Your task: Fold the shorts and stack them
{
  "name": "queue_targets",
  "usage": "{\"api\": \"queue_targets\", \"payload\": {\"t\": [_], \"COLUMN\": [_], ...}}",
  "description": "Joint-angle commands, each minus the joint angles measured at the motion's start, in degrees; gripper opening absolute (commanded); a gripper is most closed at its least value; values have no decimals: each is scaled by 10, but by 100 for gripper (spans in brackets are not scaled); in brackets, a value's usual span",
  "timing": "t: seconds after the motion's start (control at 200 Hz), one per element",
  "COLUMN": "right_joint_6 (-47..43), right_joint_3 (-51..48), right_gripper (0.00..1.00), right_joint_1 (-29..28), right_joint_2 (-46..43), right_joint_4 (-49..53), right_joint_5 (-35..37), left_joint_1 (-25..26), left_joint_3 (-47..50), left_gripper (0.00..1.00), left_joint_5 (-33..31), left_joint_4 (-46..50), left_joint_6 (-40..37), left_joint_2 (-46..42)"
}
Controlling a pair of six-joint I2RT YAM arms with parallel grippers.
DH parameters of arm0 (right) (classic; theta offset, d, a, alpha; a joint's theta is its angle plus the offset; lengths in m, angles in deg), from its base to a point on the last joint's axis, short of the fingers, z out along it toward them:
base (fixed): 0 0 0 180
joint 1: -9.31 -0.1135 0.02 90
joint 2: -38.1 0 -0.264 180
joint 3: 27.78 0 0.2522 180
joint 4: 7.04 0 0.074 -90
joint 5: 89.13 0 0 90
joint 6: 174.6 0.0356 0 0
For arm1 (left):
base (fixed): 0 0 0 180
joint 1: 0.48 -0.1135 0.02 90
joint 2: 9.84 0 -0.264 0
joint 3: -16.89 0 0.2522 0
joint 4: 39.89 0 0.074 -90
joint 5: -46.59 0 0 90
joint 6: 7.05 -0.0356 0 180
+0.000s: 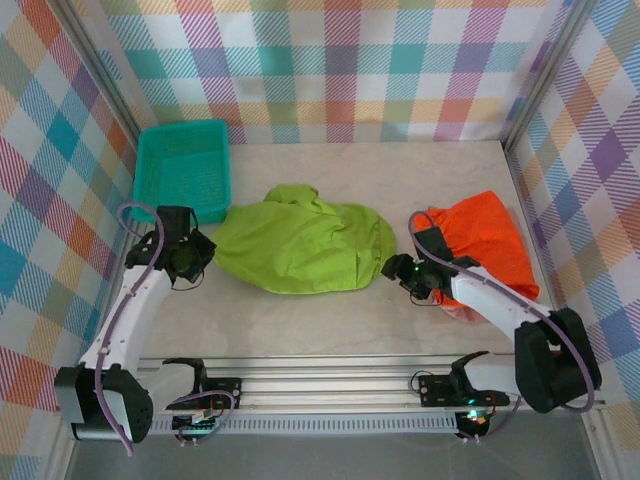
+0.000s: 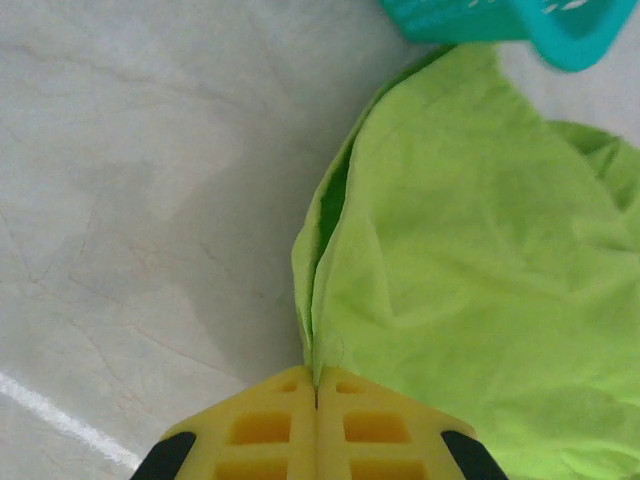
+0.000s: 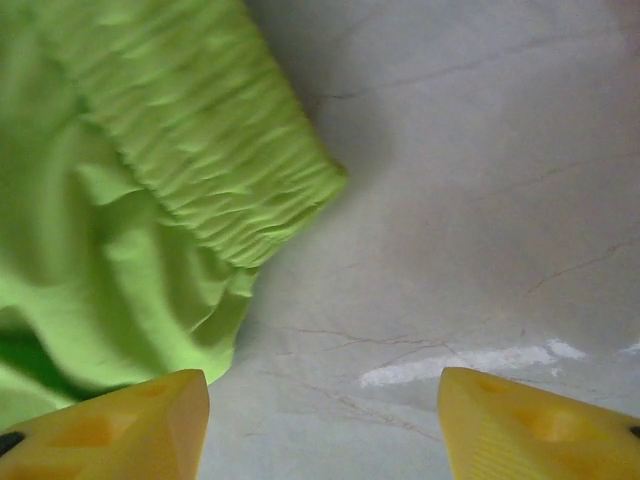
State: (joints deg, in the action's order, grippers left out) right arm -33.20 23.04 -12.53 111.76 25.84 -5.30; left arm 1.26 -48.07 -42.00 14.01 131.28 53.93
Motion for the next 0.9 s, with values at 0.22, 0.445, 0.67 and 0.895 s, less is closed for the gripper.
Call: {"api": "queue_targets", "payload": {"t": [0.22,0.445,0.67,0.895], "right_joint_6": [16,2,-6,-52], "right_joint_3": [59,94,111,156], "right_gripper": [60,52,24,0], "right_joint_1": [11,16,16,17], "right_joint_2": [103,173,212,144], "right_joint_4": [-80,-109,-107,-13], "right_joint_5": [17,-2,-18,1], "left_joint_1": [-2,-2,-3,-3], "left_joint_3": [24,31,36,6], "left_gripper": [0,0,0,0], "left_joint_5": [-12,-10,-4,0], "left_joint_4": [-4,-10,-16,-8], "left_joint_6": [-15,-18,-18,-32], "left_joint_2": [-22,-23,-19,-36]}}
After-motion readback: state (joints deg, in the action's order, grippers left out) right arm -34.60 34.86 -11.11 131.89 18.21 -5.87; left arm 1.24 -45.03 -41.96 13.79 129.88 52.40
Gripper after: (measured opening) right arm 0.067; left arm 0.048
